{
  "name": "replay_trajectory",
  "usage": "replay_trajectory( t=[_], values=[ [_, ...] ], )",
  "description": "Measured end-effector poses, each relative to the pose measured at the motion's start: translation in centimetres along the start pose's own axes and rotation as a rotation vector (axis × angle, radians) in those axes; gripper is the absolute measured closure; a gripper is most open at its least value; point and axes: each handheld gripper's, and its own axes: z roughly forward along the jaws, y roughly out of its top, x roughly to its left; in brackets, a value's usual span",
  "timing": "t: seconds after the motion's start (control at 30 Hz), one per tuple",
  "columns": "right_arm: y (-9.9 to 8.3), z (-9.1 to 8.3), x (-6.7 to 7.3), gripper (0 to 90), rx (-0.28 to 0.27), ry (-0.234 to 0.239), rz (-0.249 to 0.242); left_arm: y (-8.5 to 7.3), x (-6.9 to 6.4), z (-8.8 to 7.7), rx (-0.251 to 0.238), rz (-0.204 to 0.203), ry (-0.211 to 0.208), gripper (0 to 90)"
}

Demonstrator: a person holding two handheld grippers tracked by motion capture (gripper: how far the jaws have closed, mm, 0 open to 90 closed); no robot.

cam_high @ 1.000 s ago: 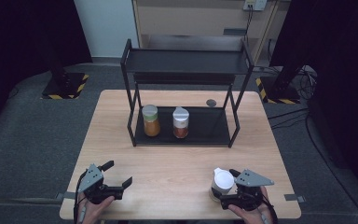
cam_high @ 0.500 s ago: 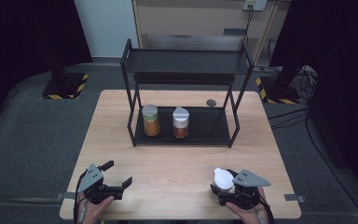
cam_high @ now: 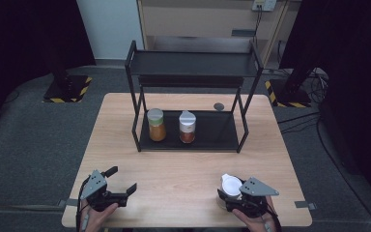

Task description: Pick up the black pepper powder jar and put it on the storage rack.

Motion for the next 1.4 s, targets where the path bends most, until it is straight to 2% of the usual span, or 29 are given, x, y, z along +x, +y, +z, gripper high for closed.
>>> replay_trajectory(
  t=[0.77, 1.4],
  values=[
    [0.6, -0.4, -0.4, 31.5, 0.01, 0.008, -0.014, 0.0, 0.0, 0.0, 0.002, 0.002, -0.001, 0.2],
    [3.2, -0.9, -2.0, 31.5, 0.023, 0.06, -0.028, 0.0, 0.0, 0.1, 0.001, 0.001, -0.003, 0.2]
  ],
)
